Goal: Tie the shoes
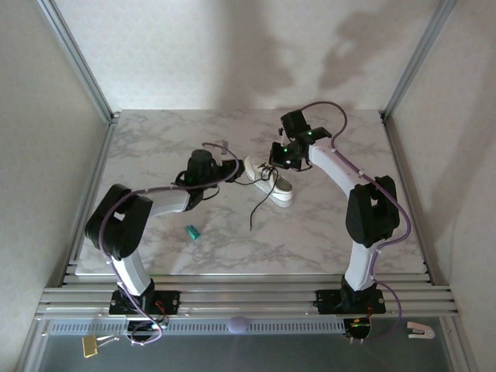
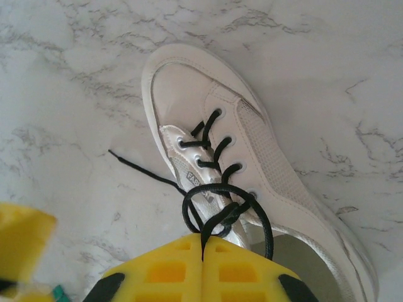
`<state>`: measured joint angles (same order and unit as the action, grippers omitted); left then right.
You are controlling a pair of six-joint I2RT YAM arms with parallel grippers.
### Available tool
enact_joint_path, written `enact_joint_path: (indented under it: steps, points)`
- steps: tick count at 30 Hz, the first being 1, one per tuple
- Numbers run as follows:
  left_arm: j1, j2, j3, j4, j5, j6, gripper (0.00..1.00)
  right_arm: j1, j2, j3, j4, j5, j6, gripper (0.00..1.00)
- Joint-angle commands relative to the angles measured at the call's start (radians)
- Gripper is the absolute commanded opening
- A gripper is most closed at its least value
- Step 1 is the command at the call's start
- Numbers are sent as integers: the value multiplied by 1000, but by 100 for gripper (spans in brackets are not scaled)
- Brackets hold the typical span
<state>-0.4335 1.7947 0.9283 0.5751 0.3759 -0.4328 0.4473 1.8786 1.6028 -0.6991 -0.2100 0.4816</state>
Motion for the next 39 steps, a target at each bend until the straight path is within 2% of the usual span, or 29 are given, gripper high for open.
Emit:
enact_joint_path:
  steps: [1,4,7,11,16,19,23,27,32,39]
  points:
    - [27,125,172,-118,30,40,27,-5,-28,-31,24,-43,-41,0]
    - [29,274,396,-259,57,96,21,-5,-28,-42,29,-41,-38,0]
    - [36,398,578,-386,54,122,22,-5,-35,-52,30,-38,-35,0]
    - [50,509,728,-459,83,93,25,-5,-40,-62,33,-33,-36,0]
    - [50,619,878,-533,176,75,36,-4,-39,-63,36,-42,-34,0]
    - [49,645,908,-554,212,74,43,-4,-46,-67,37,-43,-37,0]
    - [46,648,889,-564,271,75,44,-4,-64,-77,35,-40,-44,0]
    - [36,588,787,-509,322,76,39,-4,-92,-94,31,-34,-47,0]
    - [32,470,586,-421,347,45,31,-2,-121,-121,16,-37,-47,0]
    - [15,313,313,-248,334,-14,32,-1,-191,-217,36,-30,-51,0]
